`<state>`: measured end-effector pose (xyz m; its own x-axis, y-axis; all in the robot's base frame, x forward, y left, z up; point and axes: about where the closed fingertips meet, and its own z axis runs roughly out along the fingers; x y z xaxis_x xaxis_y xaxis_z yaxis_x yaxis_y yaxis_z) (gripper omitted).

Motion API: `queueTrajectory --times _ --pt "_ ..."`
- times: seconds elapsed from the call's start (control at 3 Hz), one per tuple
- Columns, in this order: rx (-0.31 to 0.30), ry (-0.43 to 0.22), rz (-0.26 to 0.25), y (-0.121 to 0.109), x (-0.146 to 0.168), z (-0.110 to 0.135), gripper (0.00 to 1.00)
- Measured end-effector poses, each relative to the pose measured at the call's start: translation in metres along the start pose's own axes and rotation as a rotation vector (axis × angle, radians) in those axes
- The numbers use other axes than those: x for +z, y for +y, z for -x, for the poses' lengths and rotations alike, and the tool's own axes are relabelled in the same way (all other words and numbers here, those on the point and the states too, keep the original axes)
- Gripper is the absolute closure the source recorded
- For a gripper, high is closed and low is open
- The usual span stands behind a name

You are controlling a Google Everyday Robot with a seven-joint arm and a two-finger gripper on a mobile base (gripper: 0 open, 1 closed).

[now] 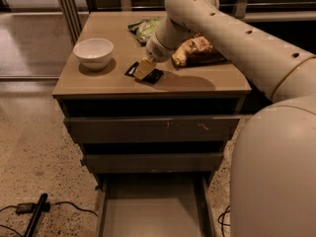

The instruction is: Place rxbar blueberry into bottom drawer

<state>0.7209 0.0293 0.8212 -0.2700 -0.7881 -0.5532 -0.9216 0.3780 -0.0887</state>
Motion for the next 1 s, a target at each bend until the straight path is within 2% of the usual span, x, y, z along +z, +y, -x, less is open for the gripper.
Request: queueTrajectory --times 0.33,0.67,1.0 --pt "0.000 0.000 0.000 0.000 0.000 0.000 1.00" --pt "-0.002 -0.011 -0.007 -0.001 -0.018 -0.002 1.00" --pt "0.001 -0.046 -0.051 -0.001 -0.066 -0.010 1.00"
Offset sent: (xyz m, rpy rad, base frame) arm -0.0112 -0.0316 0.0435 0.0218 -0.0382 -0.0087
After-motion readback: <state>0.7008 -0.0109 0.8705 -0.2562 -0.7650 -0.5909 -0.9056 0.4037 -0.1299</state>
